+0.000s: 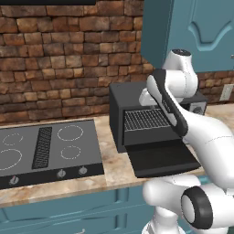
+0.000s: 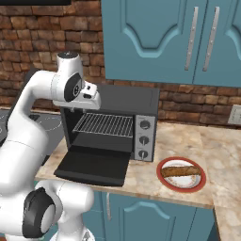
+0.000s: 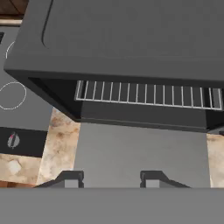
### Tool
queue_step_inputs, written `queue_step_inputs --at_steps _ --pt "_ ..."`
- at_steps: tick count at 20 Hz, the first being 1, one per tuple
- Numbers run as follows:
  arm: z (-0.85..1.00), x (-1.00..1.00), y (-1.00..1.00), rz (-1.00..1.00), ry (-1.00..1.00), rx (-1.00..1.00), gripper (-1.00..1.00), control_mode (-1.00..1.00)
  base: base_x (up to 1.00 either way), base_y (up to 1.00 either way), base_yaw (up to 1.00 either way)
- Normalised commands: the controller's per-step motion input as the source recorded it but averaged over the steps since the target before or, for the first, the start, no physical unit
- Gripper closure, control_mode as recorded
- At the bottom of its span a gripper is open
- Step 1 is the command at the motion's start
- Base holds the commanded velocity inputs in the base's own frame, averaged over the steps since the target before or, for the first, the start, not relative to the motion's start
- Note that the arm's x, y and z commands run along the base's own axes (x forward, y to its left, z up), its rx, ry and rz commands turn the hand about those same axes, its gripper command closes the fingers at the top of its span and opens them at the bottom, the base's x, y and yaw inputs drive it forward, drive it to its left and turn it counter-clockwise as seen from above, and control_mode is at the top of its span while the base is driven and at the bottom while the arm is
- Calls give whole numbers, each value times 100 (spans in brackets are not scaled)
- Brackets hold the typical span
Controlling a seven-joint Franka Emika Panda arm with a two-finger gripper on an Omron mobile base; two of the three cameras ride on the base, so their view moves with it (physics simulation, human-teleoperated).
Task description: Pull the toaster oven rack outwards. Pick up the baguette from the plate and place it on the toaster oven rack. Close the toaster oven door fully and set the temperature to the lowest setting.
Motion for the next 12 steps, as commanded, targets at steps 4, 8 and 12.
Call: queue_step_inputs --at_steps 4,8,12 --pt "-16 -50 -8 -1 -4 0 -100 -100 0 0 0" --pt "-24 -77 -23 -9 -8 0 -100 -100 0 0 0" --pt "-10 -14 -16 -15 -13 11 -100 -100 0 0 0"
